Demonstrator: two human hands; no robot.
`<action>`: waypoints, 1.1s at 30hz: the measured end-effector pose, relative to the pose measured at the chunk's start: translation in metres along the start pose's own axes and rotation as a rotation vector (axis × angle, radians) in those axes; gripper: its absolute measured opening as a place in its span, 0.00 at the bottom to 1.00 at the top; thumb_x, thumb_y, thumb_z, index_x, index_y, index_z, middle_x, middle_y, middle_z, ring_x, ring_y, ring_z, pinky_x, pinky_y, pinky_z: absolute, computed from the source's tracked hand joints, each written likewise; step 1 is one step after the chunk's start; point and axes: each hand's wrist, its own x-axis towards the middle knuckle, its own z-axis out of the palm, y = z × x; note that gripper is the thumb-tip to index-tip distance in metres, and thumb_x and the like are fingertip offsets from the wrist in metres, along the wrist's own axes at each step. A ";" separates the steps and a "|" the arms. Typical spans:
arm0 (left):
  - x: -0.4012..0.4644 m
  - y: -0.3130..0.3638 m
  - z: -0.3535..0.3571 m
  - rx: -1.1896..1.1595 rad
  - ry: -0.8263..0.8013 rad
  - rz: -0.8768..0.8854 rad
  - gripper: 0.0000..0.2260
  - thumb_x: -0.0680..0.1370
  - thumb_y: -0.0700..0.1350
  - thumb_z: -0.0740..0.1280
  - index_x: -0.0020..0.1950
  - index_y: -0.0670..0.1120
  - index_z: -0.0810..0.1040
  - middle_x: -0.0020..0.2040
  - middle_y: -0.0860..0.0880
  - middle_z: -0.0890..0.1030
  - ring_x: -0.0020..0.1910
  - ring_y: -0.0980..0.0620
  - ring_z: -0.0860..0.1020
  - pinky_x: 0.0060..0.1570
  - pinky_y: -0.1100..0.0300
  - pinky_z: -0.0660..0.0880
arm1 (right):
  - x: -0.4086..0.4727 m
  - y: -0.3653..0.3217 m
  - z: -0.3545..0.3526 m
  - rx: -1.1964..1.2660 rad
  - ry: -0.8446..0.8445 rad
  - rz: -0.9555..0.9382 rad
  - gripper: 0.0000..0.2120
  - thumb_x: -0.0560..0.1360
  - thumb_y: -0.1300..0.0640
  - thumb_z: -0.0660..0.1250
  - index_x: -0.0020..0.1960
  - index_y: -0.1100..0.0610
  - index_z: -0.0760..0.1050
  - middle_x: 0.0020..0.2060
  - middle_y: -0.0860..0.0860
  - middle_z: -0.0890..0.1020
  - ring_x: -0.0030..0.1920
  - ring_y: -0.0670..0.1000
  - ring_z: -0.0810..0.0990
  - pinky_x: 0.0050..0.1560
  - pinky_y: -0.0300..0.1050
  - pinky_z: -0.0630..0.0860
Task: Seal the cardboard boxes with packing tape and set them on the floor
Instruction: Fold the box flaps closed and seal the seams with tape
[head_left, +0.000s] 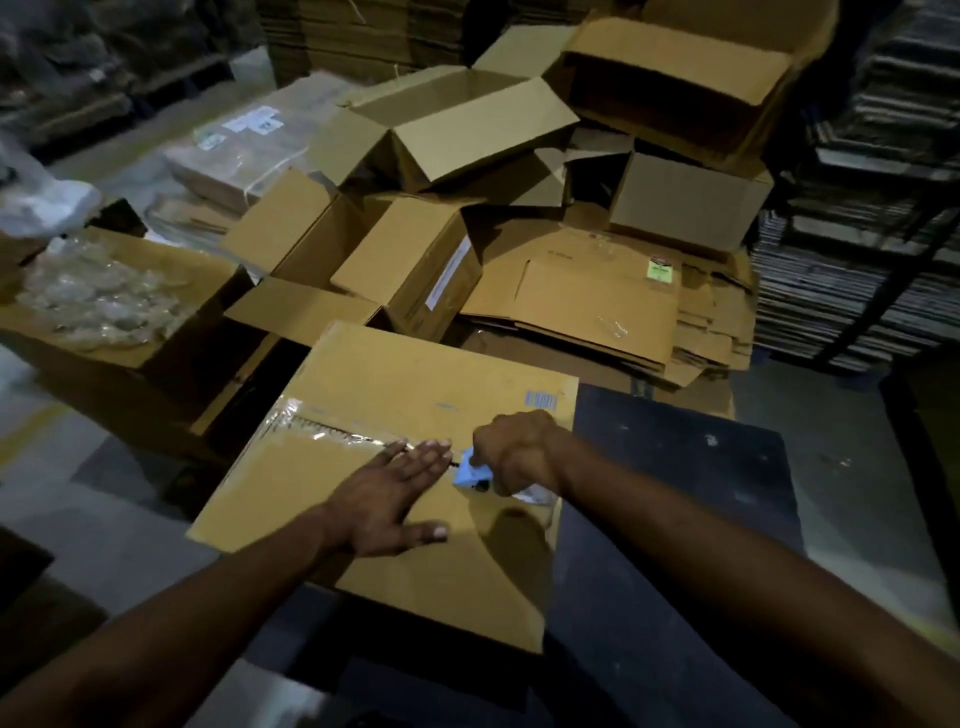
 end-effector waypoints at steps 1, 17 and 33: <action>-0.002 -0.002 -0.001 0.006 -0.013 0.005 0.45 0.79 0.76 0.50 0.86 0.48 0.44 0.85 0.50 0.43 0.84 0.54 0.41 0.82 0.49 0.41 | 0.002 0.000 -0.001 -0.015 -0.014 -0.008 0.25 0.76 0.48 0.71 0.71 0.50 0.72 0.62 0.52 0.79 0.58 0.58 0.79 0.45 0.50 0.74; 0.034 0.116 -0.010 -0.089 -0.064 -0.208 0.57 0.70 0.84 0.43 0.84 0.44 0.36 0.82 0.48 0.33 0.82 0.50 0.34 0.79 0.39 0.34 | -0.066 0.049 0.034 -0.095 -0.098 0.047 0.27 0.74 0.54 0.71 0.72 0.48 0.73 0.64 0.51 0.79 0.59 0.58 0.80 0.47 0.56 0.78; 0.065 0.179 0.011 -0.053 -0.015 -0.443 0.50 0.73 0.74 0.48 0.84 0.45 0.35 0.84 0.48 0.35 0.82 0.52 0.34 0.80 0.41 0.36 | -0.141 0.107 0.076 -0.020 -0.095 0.109 0.42 0.73 0.59 0.74 0.80 0.39 0.60 0.70 0.51 0.72 0.66 0.55 0.75 0.45 0.48 0.71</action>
